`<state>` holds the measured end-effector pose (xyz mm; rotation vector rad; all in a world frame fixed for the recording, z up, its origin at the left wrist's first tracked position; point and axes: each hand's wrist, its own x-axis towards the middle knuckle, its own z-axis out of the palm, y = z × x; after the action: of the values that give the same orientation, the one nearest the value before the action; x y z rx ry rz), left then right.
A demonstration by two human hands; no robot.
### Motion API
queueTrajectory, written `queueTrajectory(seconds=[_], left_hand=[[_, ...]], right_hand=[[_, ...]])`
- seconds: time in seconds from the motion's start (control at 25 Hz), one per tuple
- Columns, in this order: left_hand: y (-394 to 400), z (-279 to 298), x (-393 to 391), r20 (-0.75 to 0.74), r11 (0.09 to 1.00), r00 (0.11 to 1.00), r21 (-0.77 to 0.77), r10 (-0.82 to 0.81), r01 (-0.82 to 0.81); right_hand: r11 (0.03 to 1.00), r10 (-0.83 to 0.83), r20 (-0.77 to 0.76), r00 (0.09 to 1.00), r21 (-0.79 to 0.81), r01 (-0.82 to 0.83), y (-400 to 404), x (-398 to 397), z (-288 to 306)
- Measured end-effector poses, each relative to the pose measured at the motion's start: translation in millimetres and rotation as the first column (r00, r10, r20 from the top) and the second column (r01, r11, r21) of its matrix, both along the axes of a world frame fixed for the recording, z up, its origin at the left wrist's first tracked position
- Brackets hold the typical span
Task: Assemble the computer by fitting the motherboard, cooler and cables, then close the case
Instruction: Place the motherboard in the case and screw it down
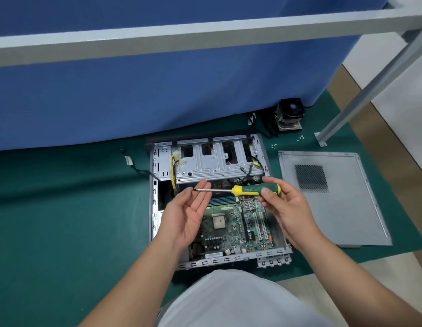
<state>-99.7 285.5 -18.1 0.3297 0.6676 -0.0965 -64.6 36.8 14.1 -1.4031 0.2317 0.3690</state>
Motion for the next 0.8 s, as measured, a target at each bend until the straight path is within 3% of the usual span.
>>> queueTrajectory(seconds=[0.36, 0.8], left_hand=[[16.8, -6.7, -2.3, -0.004, 1.0, 1.0, 0.002, -0.018, 0.018], [13.7, -13.7, -3.8, -0.04, 0.998, 0.997, 0.028, -0.062, 0.063]], right_hand=[[0.985, 0.046, 0.094, 0.994, -0.168, -0.03, 19.4, -1.5, 8.3], [0.98, 0.022, 0.088, 0.996, -0.201, -0.004, 26.0, 2.8, 9.0]])
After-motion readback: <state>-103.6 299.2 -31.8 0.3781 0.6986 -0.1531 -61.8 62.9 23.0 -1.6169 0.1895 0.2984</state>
